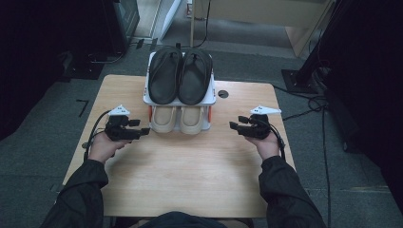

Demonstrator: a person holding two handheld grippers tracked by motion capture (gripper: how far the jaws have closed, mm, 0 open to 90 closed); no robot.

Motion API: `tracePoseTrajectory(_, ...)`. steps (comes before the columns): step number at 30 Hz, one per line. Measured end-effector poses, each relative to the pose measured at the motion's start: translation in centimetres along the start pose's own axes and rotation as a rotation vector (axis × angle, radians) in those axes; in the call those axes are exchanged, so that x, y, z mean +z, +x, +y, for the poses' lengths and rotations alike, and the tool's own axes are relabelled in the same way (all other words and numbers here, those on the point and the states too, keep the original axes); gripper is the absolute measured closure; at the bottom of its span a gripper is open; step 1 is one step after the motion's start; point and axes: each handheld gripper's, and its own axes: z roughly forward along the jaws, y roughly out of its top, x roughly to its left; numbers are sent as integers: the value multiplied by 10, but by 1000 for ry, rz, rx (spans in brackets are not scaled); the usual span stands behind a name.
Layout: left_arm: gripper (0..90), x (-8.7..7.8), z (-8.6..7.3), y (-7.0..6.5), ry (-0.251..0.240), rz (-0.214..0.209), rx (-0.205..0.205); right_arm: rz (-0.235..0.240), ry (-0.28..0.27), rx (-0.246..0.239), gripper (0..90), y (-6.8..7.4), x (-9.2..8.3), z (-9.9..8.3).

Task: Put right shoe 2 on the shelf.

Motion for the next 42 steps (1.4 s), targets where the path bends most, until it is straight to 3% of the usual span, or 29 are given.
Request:
tracePoseTrajectory(4, 331, 7, 3, -4, 13, -8, 12, 9, -12, 9, 409, 3, -1, -2)
tracePoseTrajectory(12, 329, 13, 8, -6, -3, -4, 18, -32, 17, -11, 325, 9, 4, -11)
tracePoseTrajectory(22, 329, 23, 15, -9, -1, -13, 26, -18, 36, -21, 298, 10, 4, -19)
tracePoseTrajectory(42, 329, 25, 18, -10, -2, -19, 30, -10, 56, -10, 287, 7, 3, -24)
